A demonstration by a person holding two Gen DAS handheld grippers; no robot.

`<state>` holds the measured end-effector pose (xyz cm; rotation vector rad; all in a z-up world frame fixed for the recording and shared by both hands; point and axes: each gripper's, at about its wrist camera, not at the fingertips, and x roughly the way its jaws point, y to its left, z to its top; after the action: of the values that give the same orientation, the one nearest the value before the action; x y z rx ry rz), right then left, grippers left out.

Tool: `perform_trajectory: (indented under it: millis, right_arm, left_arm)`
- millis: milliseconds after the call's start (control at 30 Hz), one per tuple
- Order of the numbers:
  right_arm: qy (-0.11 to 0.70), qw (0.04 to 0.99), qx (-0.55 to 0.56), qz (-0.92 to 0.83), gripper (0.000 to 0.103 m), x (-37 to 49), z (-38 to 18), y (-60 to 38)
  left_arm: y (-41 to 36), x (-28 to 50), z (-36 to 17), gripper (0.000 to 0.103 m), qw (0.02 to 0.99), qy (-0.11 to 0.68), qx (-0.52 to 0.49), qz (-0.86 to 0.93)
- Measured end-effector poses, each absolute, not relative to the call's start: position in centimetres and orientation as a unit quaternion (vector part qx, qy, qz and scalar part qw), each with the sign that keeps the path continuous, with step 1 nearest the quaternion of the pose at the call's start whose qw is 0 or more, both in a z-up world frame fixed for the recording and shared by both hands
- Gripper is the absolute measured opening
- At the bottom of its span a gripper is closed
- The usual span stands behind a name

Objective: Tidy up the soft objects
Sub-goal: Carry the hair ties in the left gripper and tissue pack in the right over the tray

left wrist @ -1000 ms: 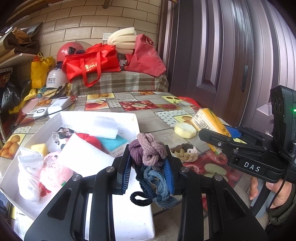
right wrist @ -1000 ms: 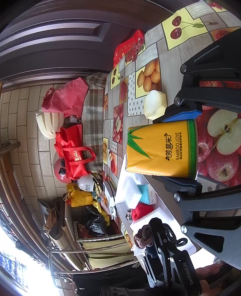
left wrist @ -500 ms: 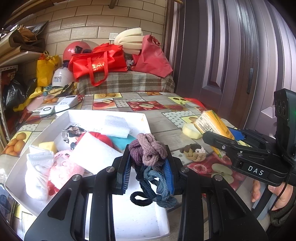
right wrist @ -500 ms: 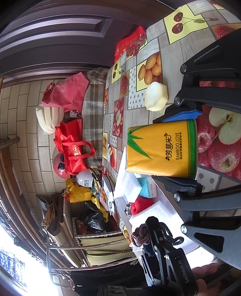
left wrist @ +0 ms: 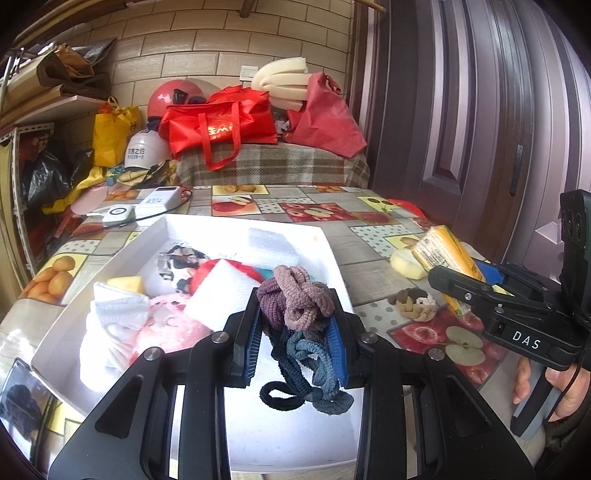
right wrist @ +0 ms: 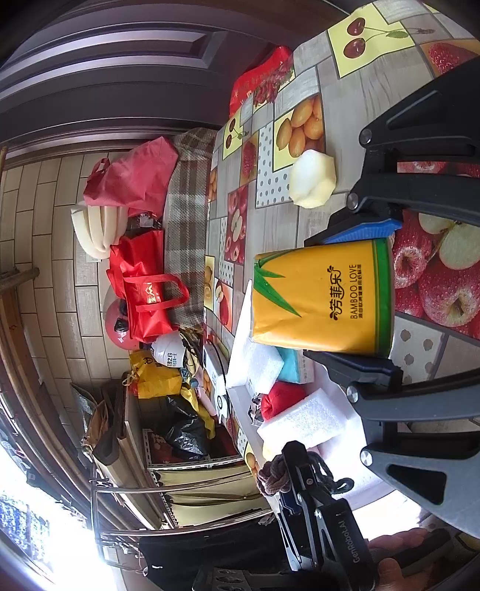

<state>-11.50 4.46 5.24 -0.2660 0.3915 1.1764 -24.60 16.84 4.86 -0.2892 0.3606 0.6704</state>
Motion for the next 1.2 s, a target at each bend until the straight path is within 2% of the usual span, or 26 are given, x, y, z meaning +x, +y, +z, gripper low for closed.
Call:
perform_trajectory:
  millis: [1200]
  right_arm:
    - [0.165,0.755,-0.152,0.616,0.05,-16.4,4.6,9.1]
  left_arm:
    - [21.3,-30.1,4.1,0.031,0.883,0.158,-0.194,0.396]
